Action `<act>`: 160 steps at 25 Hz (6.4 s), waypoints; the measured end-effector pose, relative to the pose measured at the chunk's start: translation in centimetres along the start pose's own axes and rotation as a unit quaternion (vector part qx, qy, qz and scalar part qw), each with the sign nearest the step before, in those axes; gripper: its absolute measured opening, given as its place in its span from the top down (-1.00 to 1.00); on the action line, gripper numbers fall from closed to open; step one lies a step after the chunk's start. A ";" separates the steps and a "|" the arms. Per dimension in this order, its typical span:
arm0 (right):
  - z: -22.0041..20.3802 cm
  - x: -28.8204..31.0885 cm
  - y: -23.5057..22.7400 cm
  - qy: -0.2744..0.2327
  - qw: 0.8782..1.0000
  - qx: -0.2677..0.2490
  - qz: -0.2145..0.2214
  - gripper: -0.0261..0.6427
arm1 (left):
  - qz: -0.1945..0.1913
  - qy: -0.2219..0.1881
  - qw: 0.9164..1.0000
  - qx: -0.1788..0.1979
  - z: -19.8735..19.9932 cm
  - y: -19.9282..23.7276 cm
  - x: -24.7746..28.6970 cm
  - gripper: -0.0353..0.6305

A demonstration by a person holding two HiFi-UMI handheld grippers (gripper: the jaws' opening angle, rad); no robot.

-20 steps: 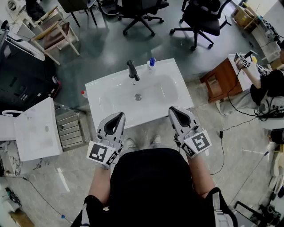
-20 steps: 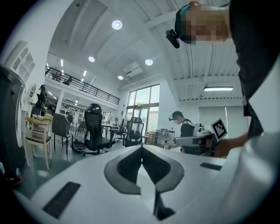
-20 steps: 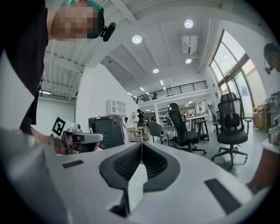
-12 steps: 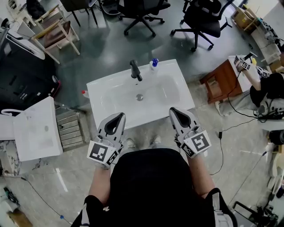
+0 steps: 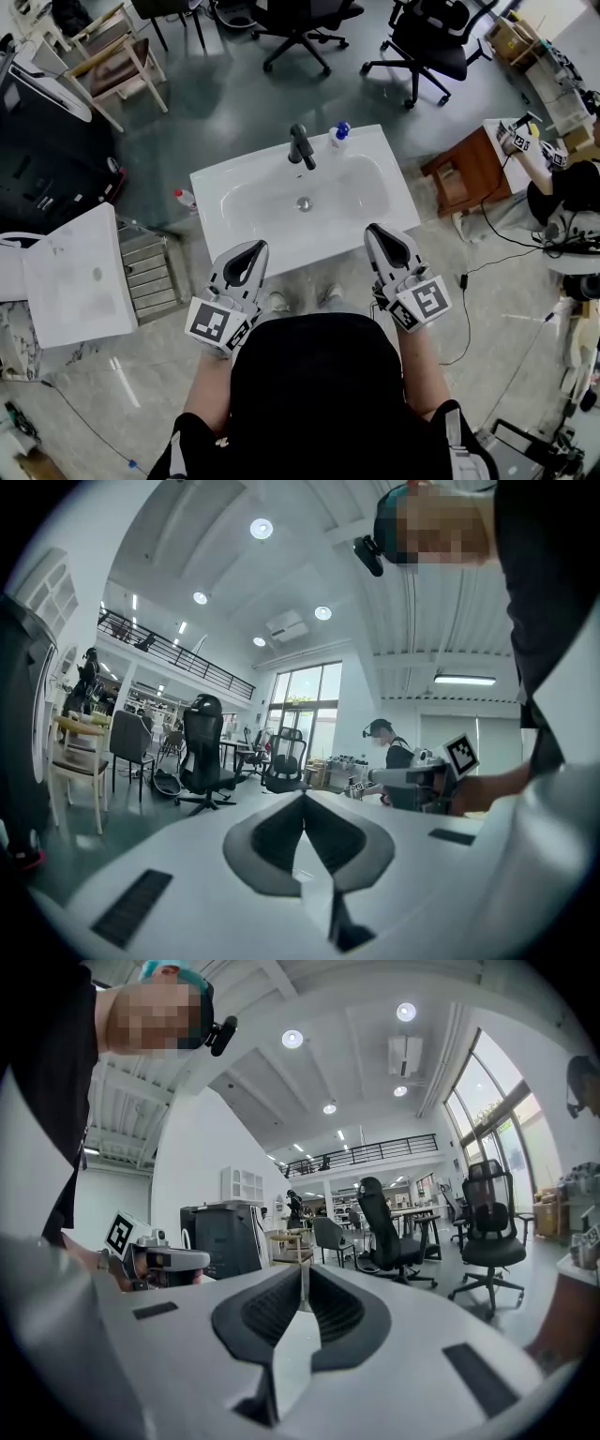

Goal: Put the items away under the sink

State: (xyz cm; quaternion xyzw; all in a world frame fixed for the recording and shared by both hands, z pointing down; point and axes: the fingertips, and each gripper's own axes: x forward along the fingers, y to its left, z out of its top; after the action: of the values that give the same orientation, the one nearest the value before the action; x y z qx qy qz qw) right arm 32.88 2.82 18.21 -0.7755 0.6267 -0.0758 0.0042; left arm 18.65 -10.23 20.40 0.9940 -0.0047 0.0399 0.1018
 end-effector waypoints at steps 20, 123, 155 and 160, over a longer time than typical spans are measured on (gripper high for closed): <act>-2.5 4.4 -11.4 0.030 0.998 0.040 0.032 0.81 | 0.077 0.023 0.997 -0.014 -1.4 0.3 7.9 0.82; -17.0 16.6 -10.3 0.143 0.983 -0.044 0.104 0.31 | 0.358 0.005 0.926 -0.117 -13.4 -5.1 -6.6 0.82; -25.6 6.6 25.9 0.198 0.889 -0.089 0.403 0.31 | 0.516 -0.051 0.830 -0.206 -28.7 -11.8 -29.6 0.82; -29.5 4.8 29.8 0.224 0.849 -0.103 0.468 0.31 | 0.552 -0.059 0.802 -0.221 -31.4 -12.8 -30.1 0.82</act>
State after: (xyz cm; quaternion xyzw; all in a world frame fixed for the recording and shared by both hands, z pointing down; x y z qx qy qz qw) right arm 1.30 -5.62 44.87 -0.3486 0.9036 -0.1714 -0.1808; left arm -13.54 8.68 46.02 0.7747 -0.5670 0.0284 0.2786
